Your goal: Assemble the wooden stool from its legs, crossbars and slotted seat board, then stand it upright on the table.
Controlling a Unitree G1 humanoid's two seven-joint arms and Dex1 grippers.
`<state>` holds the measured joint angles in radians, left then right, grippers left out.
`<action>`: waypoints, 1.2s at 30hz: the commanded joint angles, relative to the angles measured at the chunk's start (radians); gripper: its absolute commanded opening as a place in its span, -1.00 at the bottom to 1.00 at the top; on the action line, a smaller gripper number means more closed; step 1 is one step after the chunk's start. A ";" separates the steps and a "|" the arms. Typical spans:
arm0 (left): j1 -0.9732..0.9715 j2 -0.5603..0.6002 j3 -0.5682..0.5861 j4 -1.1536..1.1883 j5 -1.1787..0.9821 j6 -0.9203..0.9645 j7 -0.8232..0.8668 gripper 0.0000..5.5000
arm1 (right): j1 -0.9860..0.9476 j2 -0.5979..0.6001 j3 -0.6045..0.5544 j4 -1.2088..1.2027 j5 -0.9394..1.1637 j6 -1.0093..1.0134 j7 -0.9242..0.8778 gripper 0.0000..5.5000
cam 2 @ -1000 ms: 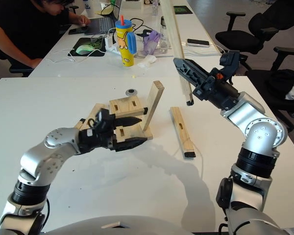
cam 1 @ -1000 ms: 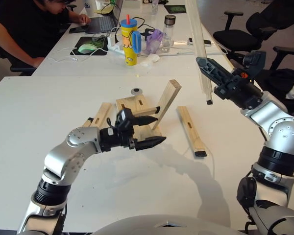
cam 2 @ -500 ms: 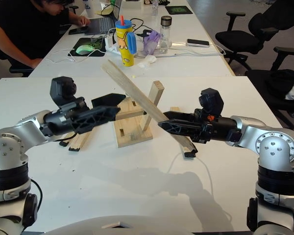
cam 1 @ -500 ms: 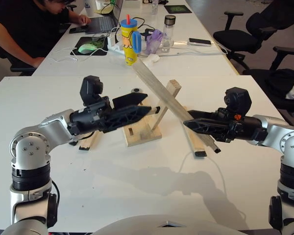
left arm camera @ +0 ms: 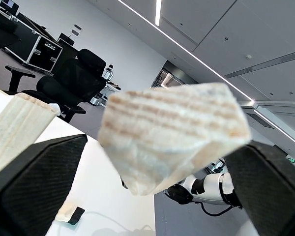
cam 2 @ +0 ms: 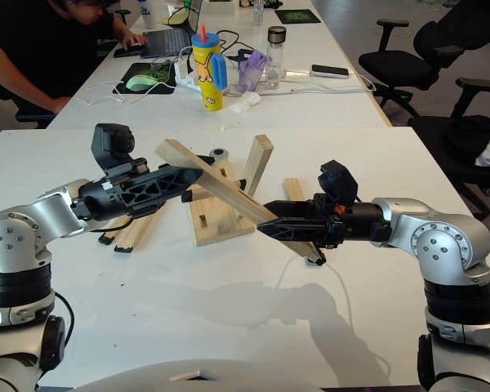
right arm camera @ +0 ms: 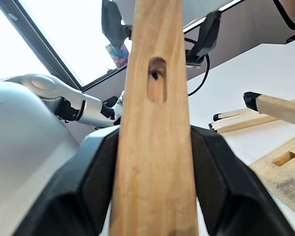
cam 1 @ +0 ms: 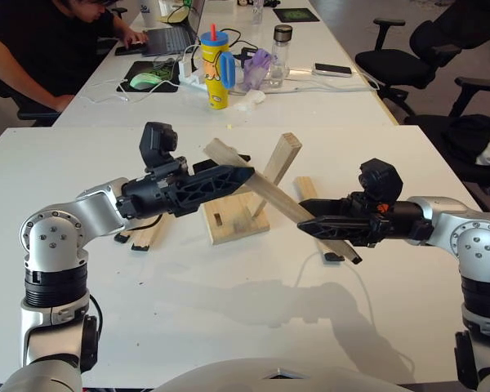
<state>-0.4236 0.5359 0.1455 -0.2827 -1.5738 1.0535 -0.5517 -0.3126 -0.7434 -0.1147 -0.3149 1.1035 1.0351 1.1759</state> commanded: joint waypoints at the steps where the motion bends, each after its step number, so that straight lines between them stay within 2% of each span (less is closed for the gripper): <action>1: -0.003 0.005 -0.020 -0.002 -0.019 0.021 0.011 0.78 | 0.016 -0.015 0.012 -0.032 -0.018 -0.027 0.016 -0.24; 5: -0.007 0.010 -0.021 0.003 -0.028 0.028 0.009 0.62 | 0.023 -0.012 0.012 -0.032 -0.024 -0.039 0.009 -0.24; 19: 0.003 0.033 -0.025 0.014 0.000 0.058 -0.021 -0.17 | 0.040 -0.005 -0.007 -0.033 -0.014 -0.059 -0.005 -0.24; 27: 0.025 0.051 -0.030 0.011 0.046 0.065 -0.054 -0.22 | 0.028 0.015 -0.008 -0.015 -0.013 -0.051 -0.048 -0.24; 28: 0.031 0.057 -0.024 0.012 0.050 0.066 -0.059 -0.23 | 0.031 0.011 -0.006 -0.012 -0.011 -0.047 -0.043 -0.11; 36: 0.093 0.145 0.048 0.024 0.084 0.078 -0.108 -0.27 | 0.060 0.008 -0.054 0.022 0.002 -0.039 -0.092 0.33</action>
<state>-0.3638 0.6259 0.1518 -0.2614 -1.5098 1.1235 -0.6376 -0.2563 -0.7336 -0.1429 -0.3217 1.1186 1.0059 1.1272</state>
